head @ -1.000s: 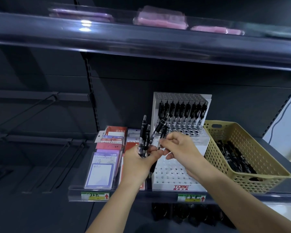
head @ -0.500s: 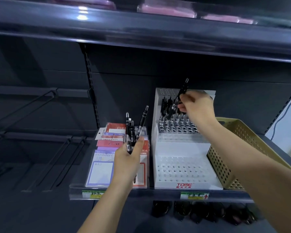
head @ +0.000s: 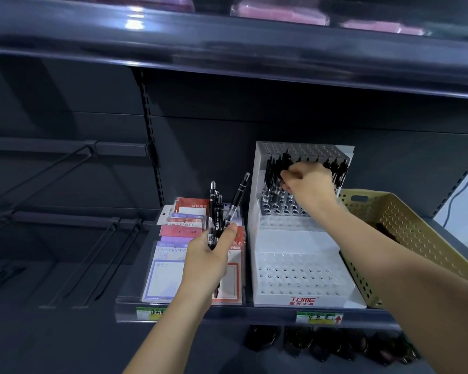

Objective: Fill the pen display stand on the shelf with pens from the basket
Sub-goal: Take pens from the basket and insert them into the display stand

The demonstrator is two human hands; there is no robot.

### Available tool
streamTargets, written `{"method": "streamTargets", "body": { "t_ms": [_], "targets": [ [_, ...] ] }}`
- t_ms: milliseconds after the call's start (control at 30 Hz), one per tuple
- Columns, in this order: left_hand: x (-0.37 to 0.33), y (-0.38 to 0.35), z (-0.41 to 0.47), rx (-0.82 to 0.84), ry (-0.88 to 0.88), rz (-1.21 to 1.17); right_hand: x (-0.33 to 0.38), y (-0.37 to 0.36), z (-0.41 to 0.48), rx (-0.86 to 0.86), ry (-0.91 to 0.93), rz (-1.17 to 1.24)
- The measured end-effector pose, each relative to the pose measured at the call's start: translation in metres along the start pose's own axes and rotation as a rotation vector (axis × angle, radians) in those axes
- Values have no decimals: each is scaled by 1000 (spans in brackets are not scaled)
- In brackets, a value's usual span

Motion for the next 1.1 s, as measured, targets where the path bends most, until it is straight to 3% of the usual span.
{"method": "streamTargets", "body": {
  "t_ms": [367,600,833,1100],
  "targets": [
    [1,-9,-4,22,-1,-54,-11,-9,-1,5,5,-92],
    [-2,-18,-8,42,-3,-68,-6,6,-26,32,-51,137],
    [0,-46,-20,128,8,-59,2,-29,-85,502,-180,505],
    [-2,-55,-24,131,-105,17,-14,-26,-93,467,-220,589]
  ]
}}
Point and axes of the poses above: each hand's wrist, its own z-axis towards the middle knuckle, its own y-axis out of the back of the hand, x = y × z, the point moved 10 cm from there along z, towards the middle knuckle, and after that the axes turned 3 degrees about -y, right-handed, at the moved point
